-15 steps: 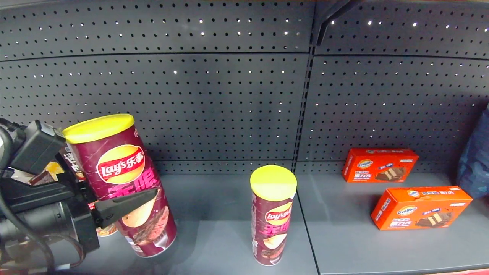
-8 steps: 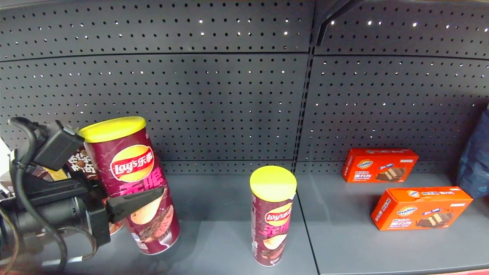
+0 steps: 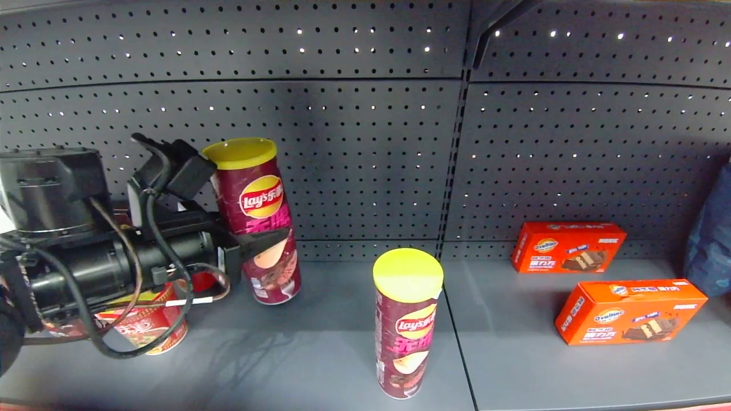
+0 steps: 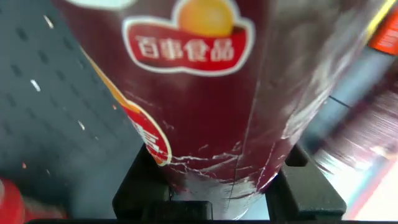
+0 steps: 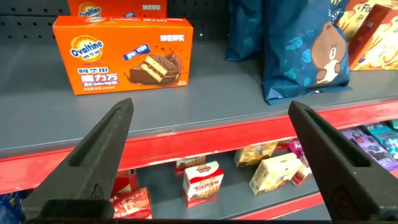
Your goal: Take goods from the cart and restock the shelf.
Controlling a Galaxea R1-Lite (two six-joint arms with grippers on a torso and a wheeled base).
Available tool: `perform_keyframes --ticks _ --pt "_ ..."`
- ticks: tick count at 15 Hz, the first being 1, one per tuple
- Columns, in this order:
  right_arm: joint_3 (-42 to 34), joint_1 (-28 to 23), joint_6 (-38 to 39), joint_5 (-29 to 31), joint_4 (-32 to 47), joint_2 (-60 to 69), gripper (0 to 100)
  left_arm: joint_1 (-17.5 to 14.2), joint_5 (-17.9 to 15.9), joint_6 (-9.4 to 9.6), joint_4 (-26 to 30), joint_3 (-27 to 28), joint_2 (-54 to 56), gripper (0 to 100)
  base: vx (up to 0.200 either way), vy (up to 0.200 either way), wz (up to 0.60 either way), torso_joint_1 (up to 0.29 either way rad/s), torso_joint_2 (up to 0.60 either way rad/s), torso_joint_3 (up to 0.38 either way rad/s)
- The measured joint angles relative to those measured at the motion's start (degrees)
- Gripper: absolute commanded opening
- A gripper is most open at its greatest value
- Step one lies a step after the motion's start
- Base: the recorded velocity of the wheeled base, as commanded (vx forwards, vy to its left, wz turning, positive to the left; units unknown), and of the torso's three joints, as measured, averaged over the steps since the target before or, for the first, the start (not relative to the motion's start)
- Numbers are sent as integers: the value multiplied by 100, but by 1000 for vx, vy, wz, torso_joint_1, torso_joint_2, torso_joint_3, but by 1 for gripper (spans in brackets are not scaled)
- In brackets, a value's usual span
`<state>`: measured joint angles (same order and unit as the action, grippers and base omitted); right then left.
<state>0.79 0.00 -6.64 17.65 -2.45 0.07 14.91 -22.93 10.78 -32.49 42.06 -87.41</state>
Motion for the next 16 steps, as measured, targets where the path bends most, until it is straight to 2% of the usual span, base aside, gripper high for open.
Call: perform_keyframes --ticks 3,6,8,12,16 --pt "-5 0 -2 0 2 0 100 91 -503 79 -356 375 -738 0 0 0 0 0 0 0" --pt "-5 0 -2 0 0 0 100 385 -712 77 -385 786 -1287 0 0 0 0 0 0 0" --pt "-5 0 -2 0 0 0 100 567 -1185 79 -402 1097 -1626 0 0 0 0 0 0 0" --pt "-5 0 -2 0 2 0 100 791 -1339 61 -618 1547 -2160 0 0 0 0 0 0 0" --pt "-5 0 0 0 2 0 100 890 -1527 39 -991 1731 -2679 0 0 0 0 0 0 0"
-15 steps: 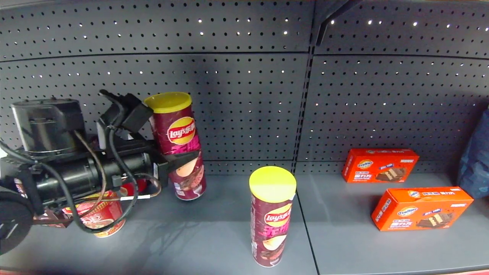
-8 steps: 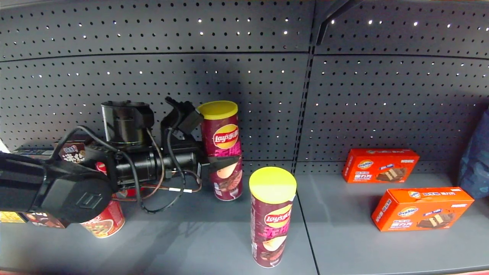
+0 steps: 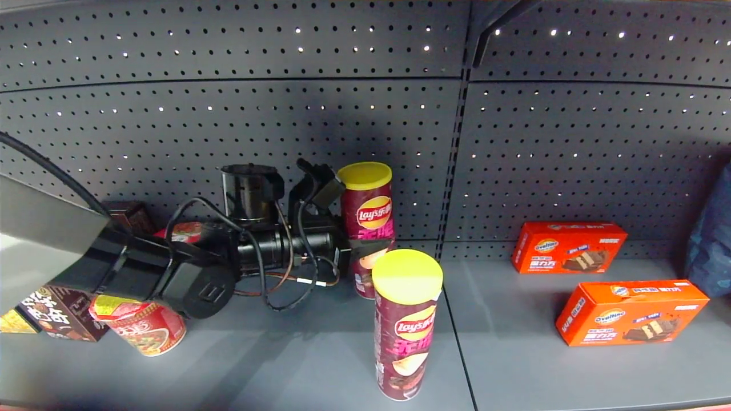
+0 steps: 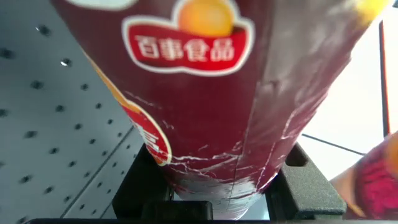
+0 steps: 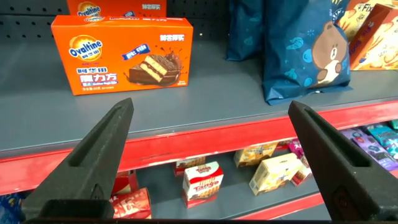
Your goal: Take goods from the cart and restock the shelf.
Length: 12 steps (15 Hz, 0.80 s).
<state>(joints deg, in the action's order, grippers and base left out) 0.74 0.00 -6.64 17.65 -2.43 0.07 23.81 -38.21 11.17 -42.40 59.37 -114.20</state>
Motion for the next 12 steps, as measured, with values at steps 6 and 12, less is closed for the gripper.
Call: perform_keyframes --ticks 6,12 --pt "-4 0 0 -4 -2 0 100 -13 -288 -1 -249 258 -580 0 0 0 0 0 0 0" --pt "-4 0 -2 -6 0 0 100 -50 -293 -1 -189 723 -945 0 0 0 0 0 0 0"
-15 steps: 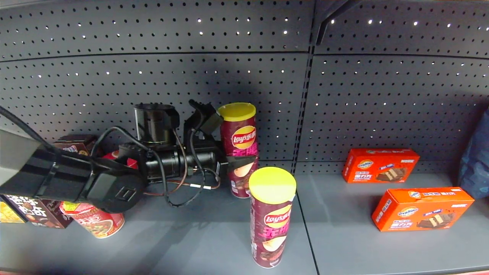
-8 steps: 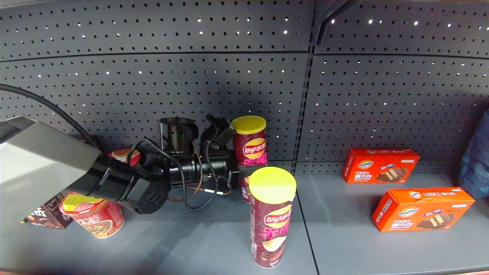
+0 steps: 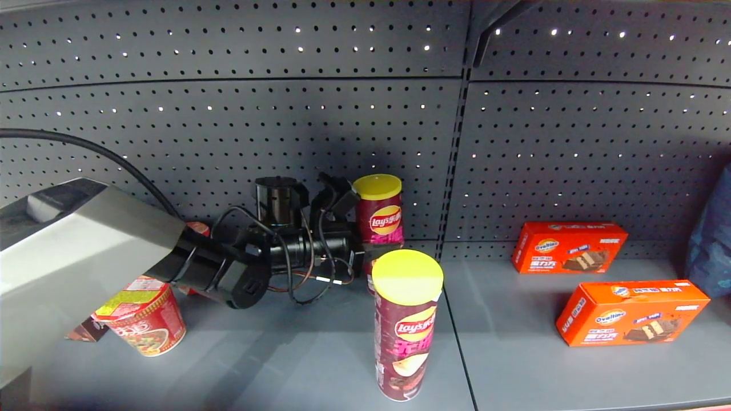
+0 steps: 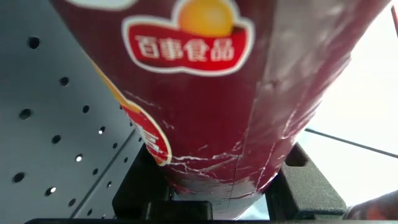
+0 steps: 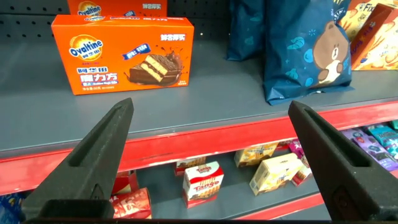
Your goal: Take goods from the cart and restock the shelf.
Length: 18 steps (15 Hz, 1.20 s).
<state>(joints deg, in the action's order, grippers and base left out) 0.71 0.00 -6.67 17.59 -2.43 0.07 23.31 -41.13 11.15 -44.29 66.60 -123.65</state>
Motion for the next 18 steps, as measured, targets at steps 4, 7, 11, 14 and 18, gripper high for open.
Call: perform_keyframes --ticks 4,7,11,14,18 --pt "2 0 2 2 0 0 100 -74 -9 11 -7 60 -111 0 0 0 0 0 0 0" --pt "2 0 2 4 0 0 100 -104 -9 28 -7 85 -184 0 0 0 0 0 0 0" --pt "2 0 0 6 -2 0 100 -146 -9 41 -2 165 -262 0 0 0 0 0 0 0" --pt "2 0 2 9 -2 0 100 -182 -2 45 0 187 -311 0 0 0 0 0 0 0" --pt "0 0 2 9 -2 0 100 -182 38 45 -16 182 -341 100 0 0 0 0 0 0"
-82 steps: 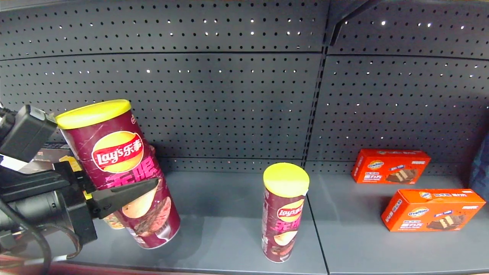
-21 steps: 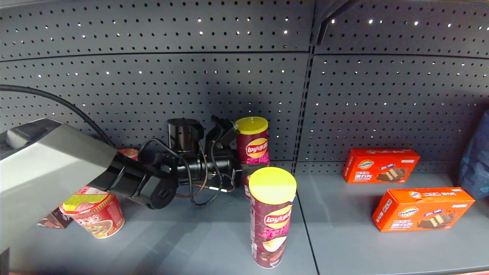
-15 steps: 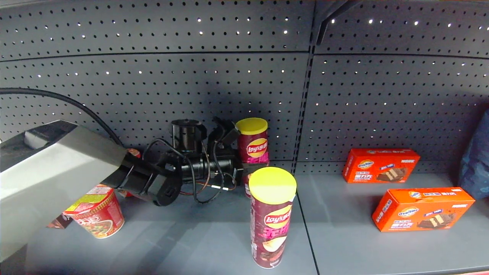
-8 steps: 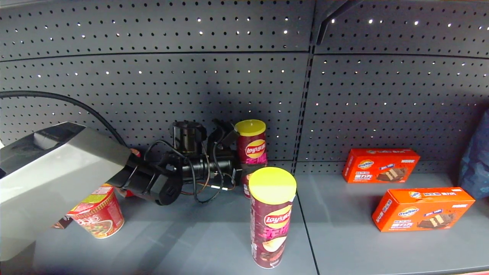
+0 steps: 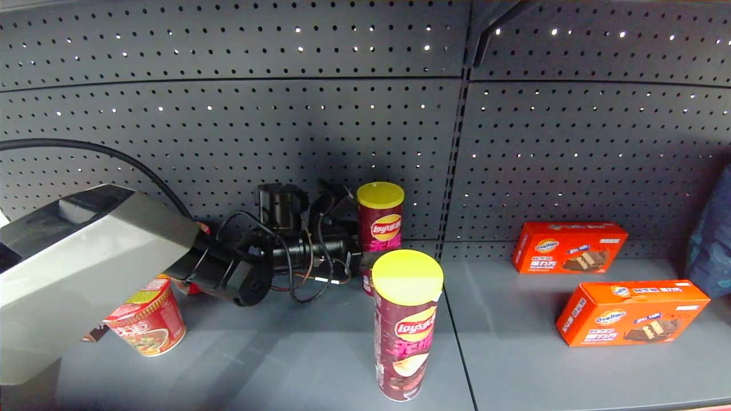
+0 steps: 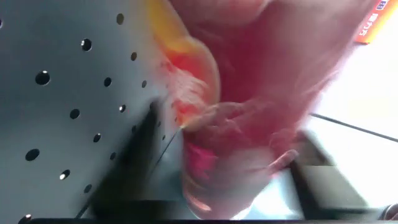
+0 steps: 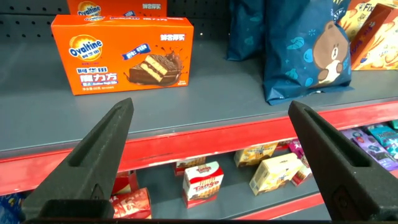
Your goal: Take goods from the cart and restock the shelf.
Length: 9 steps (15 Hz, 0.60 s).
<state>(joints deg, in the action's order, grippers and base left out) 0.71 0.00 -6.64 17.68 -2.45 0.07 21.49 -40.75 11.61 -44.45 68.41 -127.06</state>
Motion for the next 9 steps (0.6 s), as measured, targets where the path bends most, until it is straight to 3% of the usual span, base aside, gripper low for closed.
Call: perform_keyframes --ticks 6,9 --pt "0 0 -2 0 0 0 100 -2 -9 7 -2 -128 256 100 0 0 0 0 0 0" --pt "0 0 0 -2 2 0 100 -27 -5 49 -38 -605 631 100 0 0 0 0 0 0"
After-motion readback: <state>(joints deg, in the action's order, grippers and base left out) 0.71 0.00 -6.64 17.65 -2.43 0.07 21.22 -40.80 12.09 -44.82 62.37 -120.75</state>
